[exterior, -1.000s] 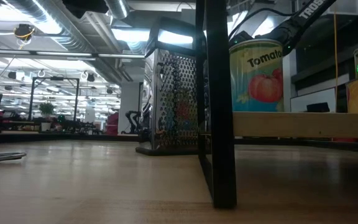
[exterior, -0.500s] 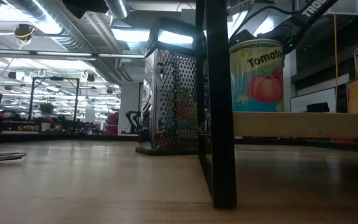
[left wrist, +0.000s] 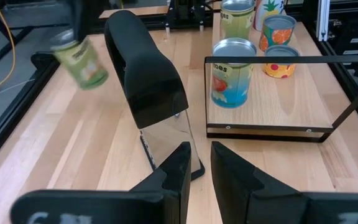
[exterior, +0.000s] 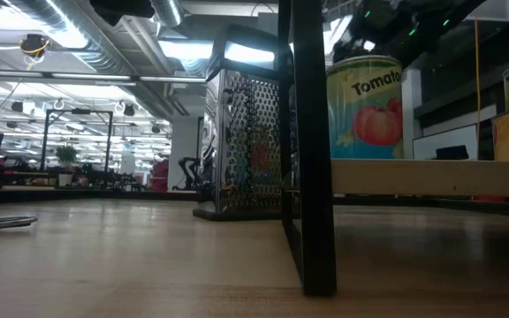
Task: Pick and place cans onto a shelf
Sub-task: Put the canned pears on the shelf
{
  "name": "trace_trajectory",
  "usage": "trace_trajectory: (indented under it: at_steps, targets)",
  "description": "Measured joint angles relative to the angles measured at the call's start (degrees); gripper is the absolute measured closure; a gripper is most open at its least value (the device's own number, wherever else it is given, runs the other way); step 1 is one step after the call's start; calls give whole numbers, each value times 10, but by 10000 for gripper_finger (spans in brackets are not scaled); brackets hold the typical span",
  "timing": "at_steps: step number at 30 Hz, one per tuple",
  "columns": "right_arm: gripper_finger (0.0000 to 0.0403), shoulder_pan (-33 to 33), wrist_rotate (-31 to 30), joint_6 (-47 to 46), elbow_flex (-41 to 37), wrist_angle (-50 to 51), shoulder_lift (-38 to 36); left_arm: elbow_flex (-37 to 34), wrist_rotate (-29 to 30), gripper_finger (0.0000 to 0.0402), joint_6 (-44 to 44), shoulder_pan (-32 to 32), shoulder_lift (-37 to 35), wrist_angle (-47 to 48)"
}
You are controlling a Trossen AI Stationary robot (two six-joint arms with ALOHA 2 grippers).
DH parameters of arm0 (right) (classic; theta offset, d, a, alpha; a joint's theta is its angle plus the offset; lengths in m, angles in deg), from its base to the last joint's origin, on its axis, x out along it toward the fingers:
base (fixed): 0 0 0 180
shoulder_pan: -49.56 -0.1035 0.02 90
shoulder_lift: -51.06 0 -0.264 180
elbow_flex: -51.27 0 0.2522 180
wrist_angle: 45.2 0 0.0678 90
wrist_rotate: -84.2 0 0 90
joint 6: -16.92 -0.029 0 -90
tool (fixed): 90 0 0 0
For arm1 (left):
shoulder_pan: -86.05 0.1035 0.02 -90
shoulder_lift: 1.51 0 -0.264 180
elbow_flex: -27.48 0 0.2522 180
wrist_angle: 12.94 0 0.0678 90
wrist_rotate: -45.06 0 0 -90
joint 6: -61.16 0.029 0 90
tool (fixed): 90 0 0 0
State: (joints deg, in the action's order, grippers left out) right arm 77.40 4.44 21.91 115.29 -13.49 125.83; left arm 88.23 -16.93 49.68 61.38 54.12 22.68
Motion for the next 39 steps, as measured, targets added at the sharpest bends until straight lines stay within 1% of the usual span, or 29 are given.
trace_trajectory:
  at_steps: [4,8,11,14,19,24,29,34,39]
  targets:
    - [402,-44,5,-3,1,75,-72,0,0,347,0,0,0,0]
    - [402,-111,6,-29,1,142,-136,0,0,347,0,0,0,-1]
    - [402,-171,5,-58,-7,153,-172,0,5,347,0,0,0,-1]
    - [403,-230,4,-80,-21,152,-190,0,14,347,-1,0,0,-1]
    - [403,-320,-53,-95,-27,145,-192,0,14,347,-4,0,0,-1]
    - [403,-387,-97,-131,-27,141,-189,0,14,347,-12,0,0,-1]
    - [403,-438,-129,-169,-27,140,-186,0,14,347,-14,0,0,-1]
    - [403,-481,-162,-196,-27,134,-156,0,14,347,-14,0,0,-1]
    - [403,-516,-163,-197,-27,108,-113,0,13,347,-14,0,0,-1]
